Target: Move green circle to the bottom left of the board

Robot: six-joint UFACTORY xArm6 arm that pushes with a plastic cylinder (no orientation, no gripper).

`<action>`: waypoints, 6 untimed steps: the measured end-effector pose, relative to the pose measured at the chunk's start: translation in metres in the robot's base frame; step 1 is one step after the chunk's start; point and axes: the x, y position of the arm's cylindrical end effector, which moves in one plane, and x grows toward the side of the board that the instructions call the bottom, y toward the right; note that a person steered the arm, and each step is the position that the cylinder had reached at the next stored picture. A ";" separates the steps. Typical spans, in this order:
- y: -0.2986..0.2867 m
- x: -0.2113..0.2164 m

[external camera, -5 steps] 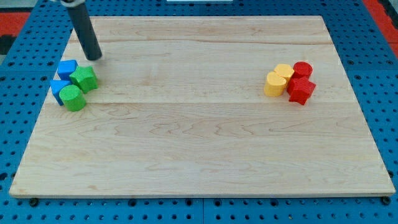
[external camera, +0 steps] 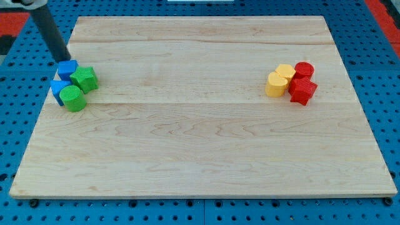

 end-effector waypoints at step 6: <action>0.063 0.144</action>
